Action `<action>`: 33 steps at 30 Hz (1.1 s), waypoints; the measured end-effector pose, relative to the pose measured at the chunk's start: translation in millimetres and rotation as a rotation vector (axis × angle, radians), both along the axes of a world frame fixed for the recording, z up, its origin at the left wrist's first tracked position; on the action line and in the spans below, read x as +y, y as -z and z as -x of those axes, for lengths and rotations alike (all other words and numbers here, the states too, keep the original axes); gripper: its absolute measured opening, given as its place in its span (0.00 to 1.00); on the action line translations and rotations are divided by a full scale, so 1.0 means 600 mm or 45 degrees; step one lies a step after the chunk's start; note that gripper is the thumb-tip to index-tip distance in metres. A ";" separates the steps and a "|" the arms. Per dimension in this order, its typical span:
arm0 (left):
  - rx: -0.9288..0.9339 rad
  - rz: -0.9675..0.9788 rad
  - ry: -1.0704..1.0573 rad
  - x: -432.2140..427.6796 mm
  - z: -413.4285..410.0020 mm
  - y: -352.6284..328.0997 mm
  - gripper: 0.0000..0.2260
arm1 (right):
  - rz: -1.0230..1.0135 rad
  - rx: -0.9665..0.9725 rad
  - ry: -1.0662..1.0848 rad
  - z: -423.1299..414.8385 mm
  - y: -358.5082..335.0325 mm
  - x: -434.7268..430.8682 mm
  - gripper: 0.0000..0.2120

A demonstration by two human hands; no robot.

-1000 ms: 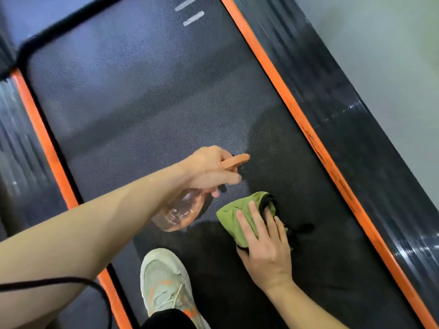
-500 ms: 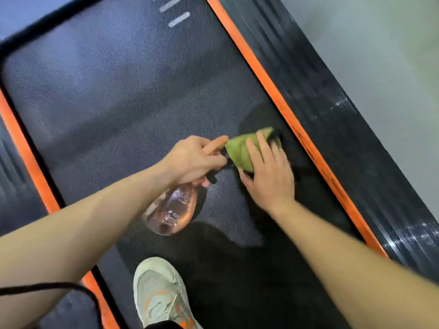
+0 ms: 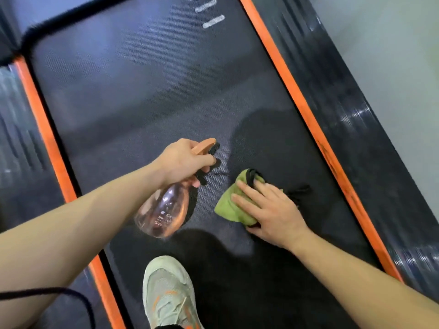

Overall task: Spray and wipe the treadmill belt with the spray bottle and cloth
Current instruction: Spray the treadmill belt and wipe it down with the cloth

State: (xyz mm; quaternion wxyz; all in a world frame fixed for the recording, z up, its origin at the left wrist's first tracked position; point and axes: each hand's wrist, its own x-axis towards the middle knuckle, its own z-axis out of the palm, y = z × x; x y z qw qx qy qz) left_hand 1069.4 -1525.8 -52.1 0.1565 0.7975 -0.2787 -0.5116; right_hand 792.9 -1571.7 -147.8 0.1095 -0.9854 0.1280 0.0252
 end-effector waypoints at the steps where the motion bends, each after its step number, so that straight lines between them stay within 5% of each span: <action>1: 0.013 0.004 -0.013 0.007 -0.004 0.001 0.10 | 0.014 -0.021 0.057 -0.031 0.007 -0.040 0.37; 5: 0.040 0.009 -0.065 0.049 -0.022 0.004 0.11 | -0.003 -0.116 0.655 -0.187 0.001 -0.176 0.31; 8: 0.070 -0.008 -0.104 0.076 -0.036 0.006 0.12 | 0.033 -0.136 0.779 -0.220 -0.005 -0.150 0.31; 12: 0.112 -0.002 -0.202 0.088 -0.051 0.001 0.11 | -0.057 -0.068 0.202 -0.128 -0.002 0.037 0.38; 15: 0.148 0.032 -0.283 0.093 -0.055 -0.007 0.18 | -0.079 -0.021 -0.168 -0.101 0.004 0.038 0.36; 20: 0.114 0.108 -0.338 0.140 -0.073 -0.032 0.13 | -0.077 -0.030 0.304 -0.245 -0.012 -0.103 0.32; 24: 0.081 0.176 -0.562 0.200 -0.080 -0.060 0.18 | -0.047 0.075 0.575 -0.312 -0.042 -0.071 0.30; 30: -0.031 0.262 -0.895 0.302 -0.057 -0.100 0.10 | -0.199 0.185 -0.180 -0.240 -0.018 0.158 0.36; 33: -0.074 0.269 -0.967 0.356 -0.040 -0.135 0.06 | -0.218 0.242 -0.217 -0.233 -0.026 0.185 0.36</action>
